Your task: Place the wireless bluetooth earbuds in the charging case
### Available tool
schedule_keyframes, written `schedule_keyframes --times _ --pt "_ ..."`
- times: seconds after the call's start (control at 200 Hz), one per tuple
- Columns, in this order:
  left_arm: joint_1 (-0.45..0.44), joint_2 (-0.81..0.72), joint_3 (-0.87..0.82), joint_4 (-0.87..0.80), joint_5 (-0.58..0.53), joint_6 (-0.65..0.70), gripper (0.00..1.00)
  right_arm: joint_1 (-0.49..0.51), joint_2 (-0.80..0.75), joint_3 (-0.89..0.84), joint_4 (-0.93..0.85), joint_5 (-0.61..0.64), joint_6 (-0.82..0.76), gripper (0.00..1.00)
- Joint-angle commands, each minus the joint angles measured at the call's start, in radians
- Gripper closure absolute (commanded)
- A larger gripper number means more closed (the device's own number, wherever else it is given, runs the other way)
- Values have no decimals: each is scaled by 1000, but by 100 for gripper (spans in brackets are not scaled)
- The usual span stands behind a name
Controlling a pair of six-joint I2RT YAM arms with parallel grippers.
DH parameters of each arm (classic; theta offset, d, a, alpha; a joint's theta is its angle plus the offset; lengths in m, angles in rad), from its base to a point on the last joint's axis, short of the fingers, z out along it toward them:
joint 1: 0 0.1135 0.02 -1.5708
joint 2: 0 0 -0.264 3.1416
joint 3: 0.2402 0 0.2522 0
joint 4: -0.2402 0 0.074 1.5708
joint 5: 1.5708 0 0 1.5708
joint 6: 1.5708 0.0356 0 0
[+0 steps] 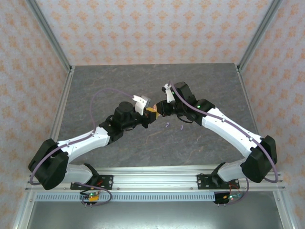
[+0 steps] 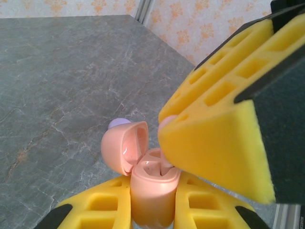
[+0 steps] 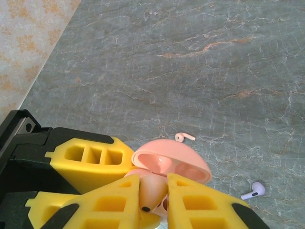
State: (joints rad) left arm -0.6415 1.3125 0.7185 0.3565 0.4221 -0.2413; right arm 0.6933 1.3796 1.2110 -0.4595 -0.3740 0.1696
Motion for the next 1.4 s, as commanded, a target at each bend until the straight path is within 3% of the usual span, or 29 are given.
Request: schedule_keyframes --times 0.0,0.275,0.506,0.716,1.101,1.397 --pt "0 1 65 65 12 32 99 10 8 19 -85 -26 -15 82" --pt "0 2 70 60 17 50 99 40 38 42 -105 3 -3 81" --pt "0 -12 54 69 16 60 99 40 20 50 -102 26 14 63" --pt "-1 -18 27 105 20 60 99 40 -4 57 -76 3 40 53" --pt "-1 -20 -18 177 29 77 99 40 -66 71 -39 4 88 50" --pt "-5 -37 -37 162 3 115 99 40 -129 79 -67 121 103 50"
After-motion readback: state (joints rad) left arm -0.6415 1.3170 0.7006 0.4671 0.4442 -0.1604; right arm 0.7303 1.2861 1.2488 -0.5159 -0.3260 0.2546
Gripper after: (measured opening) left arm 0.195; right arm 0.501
